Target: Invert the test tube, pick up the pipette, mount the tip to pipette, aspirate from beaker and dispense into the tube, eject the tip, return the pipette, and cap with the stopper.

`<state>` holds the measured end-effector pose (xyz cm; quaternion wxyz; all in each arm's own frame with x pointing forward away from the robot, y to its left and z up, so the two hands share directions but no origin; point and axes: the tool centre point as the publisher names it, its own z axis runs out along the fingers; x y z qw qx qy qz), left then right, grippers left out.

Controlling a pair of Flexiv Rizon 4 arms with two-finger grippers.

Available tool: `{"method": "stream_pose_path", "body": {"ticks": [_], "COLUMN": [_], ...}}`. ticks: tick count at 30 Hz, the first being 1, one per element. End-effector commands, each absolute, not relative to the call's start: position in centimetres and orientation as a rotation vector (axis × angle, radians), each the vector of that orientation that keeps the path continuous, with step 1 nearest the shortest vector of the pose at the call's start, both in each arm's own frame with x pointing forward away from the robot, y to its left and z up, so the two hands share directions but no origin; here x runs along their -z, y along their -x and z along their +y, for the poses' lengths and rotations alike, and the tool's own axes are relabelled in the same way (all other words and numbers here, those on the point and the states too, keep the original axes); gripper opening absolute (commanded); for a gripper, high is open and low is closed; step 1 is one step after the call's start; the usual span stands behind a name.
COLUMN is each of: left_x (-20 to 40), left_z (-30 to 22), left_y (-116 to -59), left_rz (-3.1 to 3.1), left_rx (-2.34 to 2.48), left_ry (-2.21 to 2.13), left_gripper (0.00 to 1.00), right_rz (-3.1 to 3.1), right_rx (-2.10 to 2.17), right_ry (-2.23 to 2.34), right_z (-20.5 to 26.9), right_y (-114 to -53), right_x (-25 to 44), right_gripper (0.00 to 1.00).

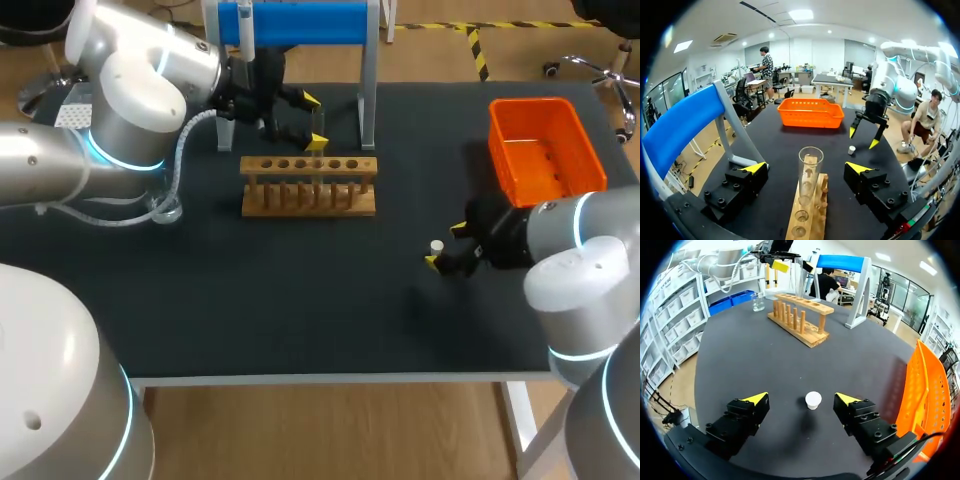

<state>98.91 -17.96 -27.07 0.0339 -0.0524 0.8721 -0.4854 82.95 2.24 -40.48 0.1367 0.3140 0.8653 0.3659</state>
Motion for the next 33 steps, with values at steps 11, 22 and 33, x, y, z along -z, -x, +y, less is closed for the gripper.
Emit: {"method": "stream_pose_path", "body": {"ticks": [11, 22, 33], "left_x": [27.0, 27.0, 27.0], "left_z": [-17.9, -17.9, -17.9], "left_y": [-99.0, -99.0, -99.0], "left_rz": [2.686, 2.686, 2.686], "left_rx": [1.492, 1.492, 1.492], "left_ry": [0.159, 0.159, 0.159], "left_gripper": [1.0, 1.0, 1.0], "right_rz": [2.49, 2.49, 2.489], "right_rx": [-1.055, -1.053, -1.021], "right_ry": [-0.966, -0.985, -0.984], "right_z": [2.5, 2.6, 2.7], "right_y": [-84.3, -84.6, -84.7], "right_x": [41.6, 42.2, 42.8], "right_gripper": [0.78, 0.72, 0.64]}}
